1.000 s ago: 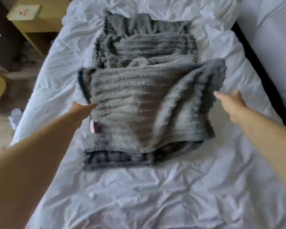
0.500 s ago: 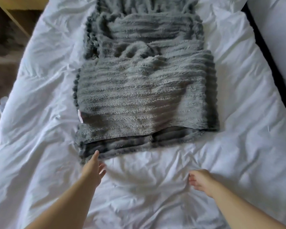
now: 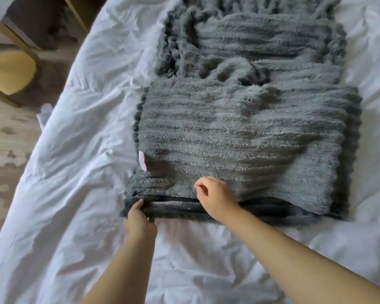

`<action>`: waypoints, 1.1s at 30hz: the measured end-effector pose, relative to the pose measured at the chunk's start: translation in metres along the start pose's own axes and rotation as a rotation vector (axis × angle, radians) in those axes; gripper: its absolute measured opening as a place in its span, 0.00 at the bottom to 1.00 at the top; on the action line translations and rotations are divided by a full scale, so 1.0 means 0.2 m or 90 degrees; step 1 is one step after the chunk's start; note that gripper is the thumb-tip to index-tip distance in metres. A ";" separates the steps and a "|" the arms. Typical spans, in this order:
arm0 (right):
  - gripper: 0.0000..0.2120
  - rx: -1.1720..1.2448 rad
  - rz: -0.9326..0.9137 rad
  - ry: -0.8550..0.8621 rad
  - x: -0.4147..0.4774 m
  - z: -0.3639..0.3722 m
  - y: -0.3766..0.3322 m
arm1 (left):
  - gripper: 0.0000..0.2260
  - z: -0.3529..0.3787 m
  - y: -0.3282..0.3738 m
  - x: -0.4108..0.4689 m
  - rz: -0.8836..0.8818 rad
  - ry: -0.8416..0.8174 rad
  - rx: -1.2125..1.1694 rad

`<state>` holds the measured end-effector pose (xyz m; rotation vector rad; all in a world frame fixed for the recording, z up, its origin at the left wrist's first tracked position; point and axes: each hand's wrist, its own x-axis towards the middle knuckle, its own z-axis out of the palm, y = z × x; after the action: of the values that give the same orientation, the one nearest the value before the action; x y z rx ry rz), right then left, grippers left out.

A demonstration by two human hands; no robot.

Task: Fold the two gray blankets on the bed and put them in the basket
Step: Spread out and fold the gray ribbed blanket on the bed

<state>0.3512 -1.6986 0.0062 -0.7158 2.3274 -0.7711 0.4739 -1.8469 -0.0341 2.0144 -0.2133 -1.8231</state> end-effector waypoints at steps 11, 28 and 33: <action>0.17 -0.134 -0.015 0.010 0.26 0.51 -0.26 | 0.06 -0.31 0.11 0.12 0.019 -0.203 0.201; 0.24 0.003 -0.051 -0.006 -0.17 0.31 -0.04 | 0.02 -0.08 0.05 -0.14 0.067 -0.138 0.265; 0.13 0.098 0.411 0.258 -0.42 0.03 0.53 | 0.07 -0.02 -0.19 -0.23 0.071 -0.165 0.288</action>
<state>0.3818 -1.5733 -0.0389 0.2927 2.5828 -0.8209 0.4663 -1.7948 -0.0062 1.9810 -0.8646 -2.1001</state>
